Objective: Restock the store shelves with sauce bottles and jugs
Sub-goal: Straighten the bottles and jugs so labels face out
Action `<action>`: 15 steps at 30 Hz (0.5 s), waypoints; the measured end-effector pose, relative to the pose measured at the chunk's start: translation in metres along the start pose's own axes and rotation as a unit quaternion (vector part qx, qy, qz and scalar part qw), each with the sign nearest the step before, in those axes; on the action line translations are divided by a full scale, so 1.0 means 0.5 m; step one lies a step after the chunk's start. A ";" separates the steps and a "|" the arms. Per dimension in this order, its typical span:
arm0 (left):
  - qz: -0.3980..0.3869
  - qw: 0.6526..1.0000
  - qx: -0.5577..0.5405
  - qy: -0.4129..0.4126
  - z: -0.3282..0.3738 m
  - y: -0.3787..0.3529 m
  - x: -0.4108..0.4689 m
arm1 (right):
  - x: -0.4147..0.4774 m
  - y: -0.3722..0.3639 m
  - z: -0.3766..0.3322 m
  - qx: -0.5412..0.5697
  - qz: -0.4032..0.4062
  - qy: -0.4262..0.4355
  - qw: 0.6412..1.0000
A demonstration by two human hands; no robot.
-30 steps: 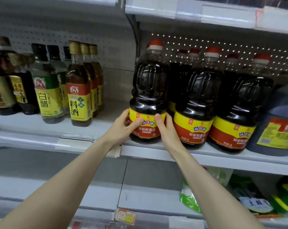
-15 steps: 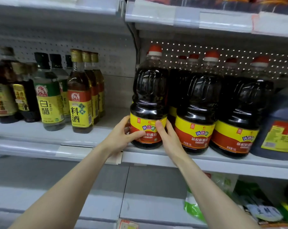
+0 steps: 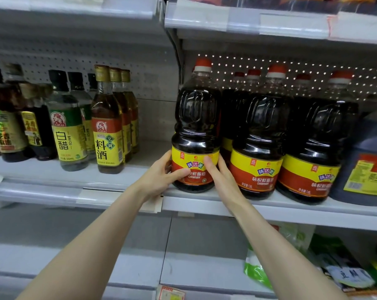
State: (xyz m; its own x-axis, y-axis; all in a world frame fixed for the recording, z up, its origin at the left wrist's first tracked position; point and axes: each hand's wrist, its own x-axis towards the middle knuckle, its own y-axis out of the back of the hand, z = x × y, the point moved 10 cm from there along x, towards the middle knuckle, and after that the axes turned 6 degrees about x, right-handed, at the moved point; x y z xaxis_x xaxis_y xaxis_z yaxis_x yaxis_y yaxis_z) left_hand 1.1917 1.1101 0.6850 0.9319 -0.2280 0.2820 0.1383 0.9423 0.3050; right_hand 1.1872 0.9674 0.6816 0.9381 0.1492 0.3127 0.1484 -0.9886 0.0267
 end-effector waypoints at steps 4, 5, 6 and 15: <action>-0.005 1.000 -0.002 -0.001 -0.001 -0.002 0.000 | -0.004 0.000 0.002 -0.016 -0.001 -0.001 1.000; -0.002 1.000 -0.006 -0.001 -0.002 -0.001 0.000 | -0.004 0.000 0.000 -0.020 0.000 -0.001 1.000; 0.004 1.000 -0.012 0.000 -0.004 0.001 0.000 | -0.003 0.002 -0.002 -0.022 0.000 -0.002 1.000; 0.065 0.998 -0.001 0.007 -0.009 0.012 -0.011 | 0.006 -0.004 -0.004 -0.035 -0.022 -0.016 0.999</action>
State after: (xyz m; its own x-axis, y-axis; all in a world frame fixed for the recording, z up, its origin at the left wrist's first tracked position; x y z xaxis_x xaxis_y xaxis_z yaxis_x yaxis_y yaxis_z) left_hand 1.1891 1.1183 0.6813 0.9465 -0.1005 0.3068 0.0164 0.9640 0.2654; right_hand 1.1890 0.9696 0.6842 0.9408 0.1914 0.2799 0.1679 -0.9801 0.1061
